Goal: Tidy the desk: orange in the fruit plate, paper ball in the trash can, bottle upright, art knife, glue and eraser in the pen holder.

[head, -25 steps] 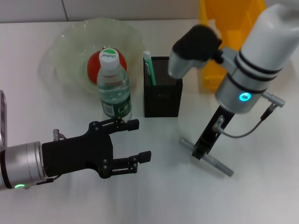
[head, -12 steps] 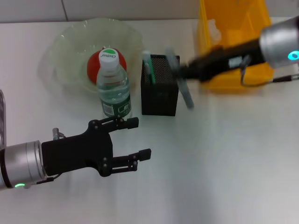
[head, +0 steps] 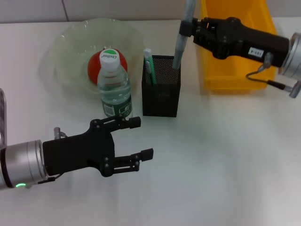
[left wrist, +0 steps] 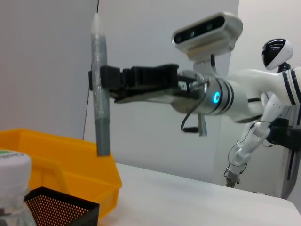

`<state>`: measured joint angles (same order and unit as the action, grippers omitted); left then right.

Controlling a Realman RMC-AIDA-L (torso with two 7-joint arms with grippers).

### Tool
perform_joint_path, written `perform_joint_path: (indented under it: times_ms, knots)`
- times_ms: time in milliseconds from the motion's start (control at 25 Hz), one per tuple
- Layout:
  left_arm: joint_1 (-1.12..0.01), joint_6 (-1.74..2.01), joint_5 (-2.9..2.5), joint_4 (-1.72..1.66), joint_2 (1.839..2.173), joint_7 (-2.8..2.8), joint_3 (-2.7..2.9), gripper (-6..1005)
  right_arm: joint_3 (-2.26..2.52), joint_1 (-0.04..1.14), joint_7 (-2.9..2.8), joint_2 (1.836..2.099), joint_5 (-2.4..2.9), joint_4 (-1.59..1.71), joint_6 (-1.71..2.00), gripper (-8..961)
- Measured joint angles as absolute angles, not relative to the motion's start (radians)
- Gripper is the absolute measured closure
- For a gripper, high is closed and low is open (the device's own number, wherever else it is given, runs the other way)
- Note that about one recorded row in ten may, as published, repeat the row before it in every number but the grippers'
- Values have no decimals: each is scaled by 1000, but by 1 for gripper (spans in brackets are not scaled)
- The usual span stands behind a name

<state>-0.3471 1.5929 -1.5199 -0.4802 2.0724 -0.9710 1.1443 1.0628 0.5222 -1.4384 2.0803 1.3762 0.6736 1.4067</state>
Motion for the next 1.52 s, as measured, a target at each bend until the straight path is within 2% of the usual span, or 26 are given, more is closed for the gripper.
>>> perform_joint_path:
  times_ms: [800, 1040, 1360, 1520]
  knots:
    - [-349, 1598, -1505, -480, 2073, -971, 1147, 202, 1176, 558, -1217, 2085, 1415, 568, 1235, 816]
    - [-349, 1599, -1505, -480, 2074, -971, 1146, 202, 1183, 566, -1204, 2088, 1412, 558, 1222, 765]
    - [-347, 1599, -1505, -480, 2074, -971, 1146, 202, 1177, 552, -1217, 2088, 1408, 574, 1244, 531]
    - [-347, 1603, -1503, -480, 2074, -974, 1146, 202, 1168, 510, -1229, 2088, 1401, 623, 1298, 467]
